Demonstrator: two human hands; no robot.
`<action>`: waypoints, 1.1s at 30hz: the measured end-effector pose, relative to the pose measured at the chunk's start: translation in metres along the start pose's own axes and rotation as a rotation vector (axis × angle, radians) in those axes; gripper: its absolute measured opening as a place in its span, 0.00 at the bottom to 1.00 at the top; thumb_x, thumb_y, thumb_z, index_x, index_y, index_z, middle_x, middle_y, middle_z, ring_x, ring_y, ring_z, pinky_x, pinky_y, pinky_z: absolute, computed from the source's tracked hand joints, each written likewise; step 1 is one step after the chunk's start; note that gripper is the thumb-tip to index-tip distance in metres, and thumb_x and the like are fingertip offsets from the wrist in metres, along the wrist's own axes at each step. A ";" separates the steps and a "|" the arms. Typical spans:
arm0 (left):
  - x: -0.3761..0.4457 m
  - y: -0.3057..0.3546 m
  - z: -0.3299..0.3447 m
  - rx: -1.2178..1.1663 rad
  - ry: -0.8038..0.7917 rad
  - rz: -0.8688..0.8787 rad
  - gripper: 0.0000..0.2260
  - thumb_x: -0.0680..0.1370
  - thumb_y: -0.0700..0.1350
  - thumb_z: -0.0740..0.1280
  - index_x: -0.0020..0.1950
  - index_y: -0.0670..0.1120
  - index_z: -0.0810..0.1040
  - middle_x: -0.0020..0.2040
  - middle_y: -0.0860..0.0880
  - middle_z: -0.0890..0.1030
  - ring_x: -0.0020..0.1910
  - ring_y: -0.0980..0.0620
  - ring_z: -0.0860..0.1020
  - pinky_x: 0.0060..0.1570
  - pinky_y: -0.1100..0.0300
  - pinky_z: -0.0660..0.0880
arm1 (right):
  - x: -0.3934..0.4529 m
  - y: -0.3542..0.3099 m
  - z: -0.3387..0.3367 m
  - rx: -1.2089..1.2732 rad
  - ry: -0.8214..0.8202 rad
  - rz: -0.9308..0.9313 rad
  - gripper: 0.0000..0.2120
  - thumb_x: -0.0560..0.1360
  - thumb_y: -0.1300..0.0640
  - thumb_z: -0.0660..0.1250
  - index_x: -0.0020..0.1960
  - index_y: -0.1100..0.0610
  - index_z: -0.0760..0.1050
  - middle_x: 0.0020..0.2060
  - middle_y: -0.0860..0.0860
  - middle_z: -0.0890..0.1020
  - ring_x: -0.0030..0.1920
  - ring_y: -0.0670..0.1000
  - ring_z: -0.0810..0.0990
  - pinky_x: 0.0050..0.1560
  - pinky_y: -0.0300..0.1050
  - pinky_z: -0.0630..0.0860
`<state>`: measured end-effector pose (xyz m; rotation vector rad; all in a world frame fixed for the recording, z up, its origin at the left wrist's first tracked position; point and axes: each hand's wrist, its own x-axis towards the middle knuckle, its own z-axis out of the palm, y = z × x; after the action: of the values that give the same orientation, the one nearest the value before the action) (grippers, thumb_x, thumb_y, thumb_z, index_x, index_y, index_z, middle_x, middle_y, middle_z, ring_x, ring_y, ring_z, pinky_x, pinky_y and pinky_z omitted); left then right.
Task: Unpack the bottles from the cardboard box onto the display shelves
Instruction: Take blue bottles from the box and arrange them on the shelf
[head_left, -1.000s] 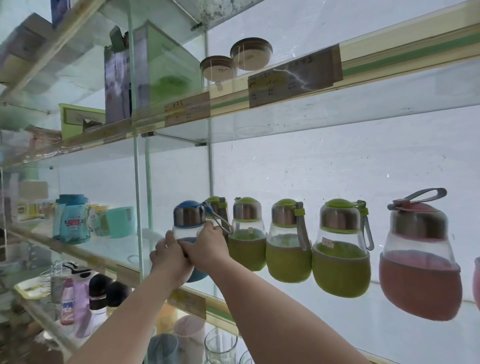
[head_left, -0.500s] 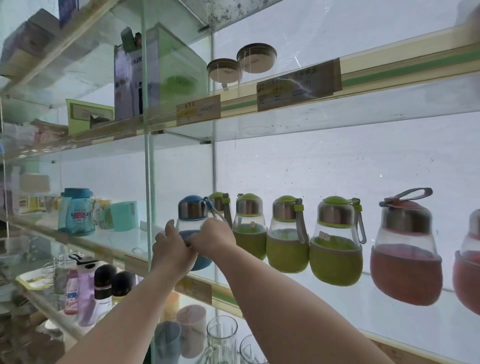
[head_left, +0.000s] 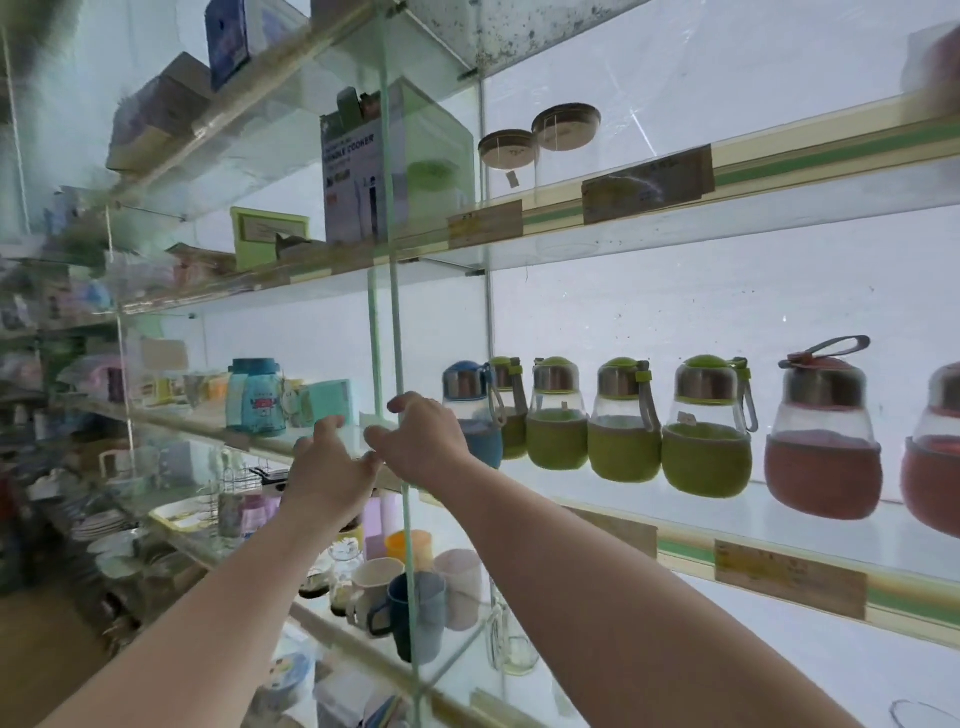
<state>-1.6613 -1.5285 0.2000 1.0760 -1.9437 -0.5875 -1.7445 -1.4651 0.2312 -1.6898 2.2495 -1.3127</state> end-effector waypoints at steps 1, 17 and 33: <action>-0.004 -0.003 -0.004 -0.001 0.003 0.002 0.27 0.78 0.49 0.65 0.73 0.42 0.60 0.66 0.37 0.71 0.57 0.41 0.75 0.57 0.51 0.70 | -0.004 -0.002 0.005 0.000 -0.012 0.003 0.24 0.77 0.52 0.63 0.71 0.57 0.66 0.67 0.55 0.71 0.66 0.54 0.70 0.60 0.45 0.68; -0.114 -0.034 0.016 0.037 0.094 -0.296 0.24 0.79 0.45 0.63 0.73 0.42 0.61 0.69 0.41 0.67 0.65 0.44 0.69 0.53 0.58 0.68 | -0.083 0.048 0.035 0.135 -0.341 -0.044 0.23 0.77 0.50 0.61 0.70 0.56 0.68 0.63 0.54 0.76 0.60 0.55 0.76 0.50 0.41 0.70; -0.277 -0.086 0.108 0.095 0.108 -0.776 0.21 0.80 0.46 0.62 0.72 0.44 0.64 0.70 0.41 0.67 0.63 0.44 0.72 0.51 0.59 0.67 | -0.206 0.165 0.106 0.188 -0.779 0.075 0.24 0.78 0.48 0.62 0.70 0.58 0.69 0.65 0.53 0.74 0.64 0.53 0.73 0.64 0.45 0.70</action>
<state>-1.6279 -1.3374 -0.0410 1.8944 -1.4257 -0.8236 -1.7366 -1.3543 -0.0306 -1.6337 1.6545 -0.6406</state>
